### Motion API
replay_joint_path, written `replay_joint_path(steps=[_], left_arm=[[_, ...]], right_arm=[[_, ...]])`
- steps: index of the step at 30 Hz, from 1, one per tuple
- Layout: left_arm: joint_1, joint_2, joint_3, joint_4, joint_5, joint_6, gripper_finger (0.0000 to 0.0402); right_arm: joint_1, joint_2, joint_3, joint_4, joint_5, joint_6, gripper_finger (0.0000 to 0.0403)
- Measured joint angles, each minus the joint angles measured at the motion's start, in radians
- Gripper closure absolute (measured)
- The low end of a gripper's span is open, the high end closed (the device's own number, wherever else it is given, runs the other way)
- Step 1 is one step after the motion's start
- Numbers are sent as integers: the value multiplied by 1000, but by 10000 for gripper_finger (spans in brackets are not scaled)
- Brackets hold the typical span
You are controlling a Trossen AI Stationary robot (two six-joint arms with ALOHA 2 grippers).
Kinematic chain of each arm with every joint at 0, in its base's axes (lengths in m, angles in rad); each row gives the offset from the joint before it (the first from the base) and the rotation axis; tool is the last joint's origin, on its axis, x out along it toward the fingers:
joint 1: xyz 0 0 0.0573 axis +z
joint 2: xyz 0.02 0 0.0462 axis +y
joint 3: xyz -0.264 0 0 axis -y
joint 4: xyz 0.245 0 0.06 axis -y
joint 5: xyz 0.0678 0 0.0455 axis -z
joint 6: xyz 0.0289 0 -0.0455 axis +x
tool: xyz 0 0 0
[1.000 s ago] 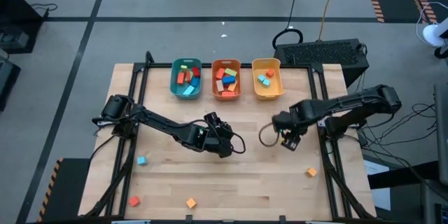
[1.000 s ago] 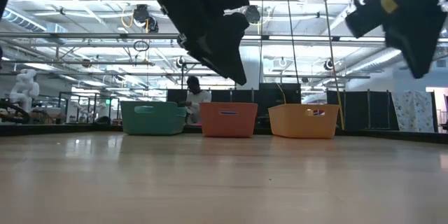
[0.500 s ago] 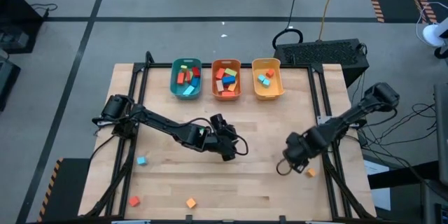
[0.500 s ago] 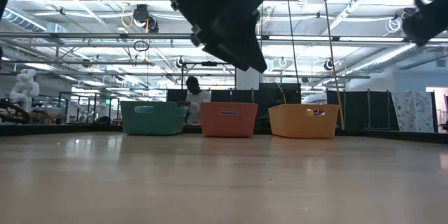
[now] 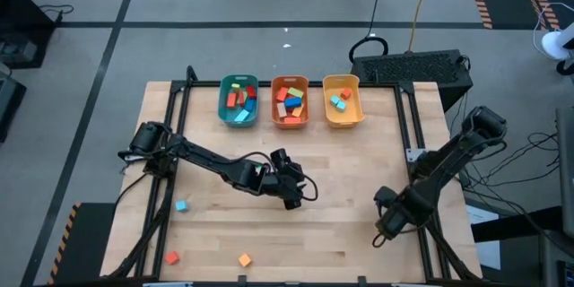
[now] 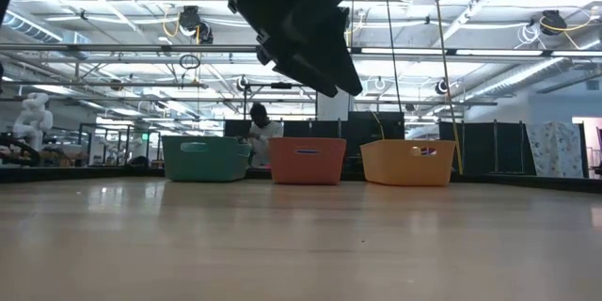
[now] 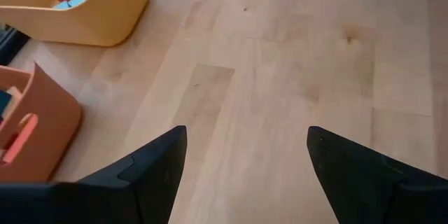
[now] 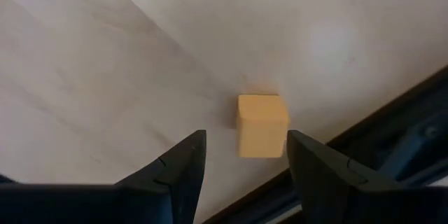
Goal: Sort blocks by size
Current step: Put the right yellow cube block into the yellow bin
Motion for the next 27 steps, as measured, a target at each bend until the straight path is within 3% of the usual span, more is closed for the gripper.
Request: replay_joint_path(steps=[11,27], left_arm=[[-19,13,1,11,0,-10,104],[-21,14,1,16,-2,-9,104]], right_arm=[[27,138,-5,42,-51,5,218],[27,152,-4,4,-44,12,235]])
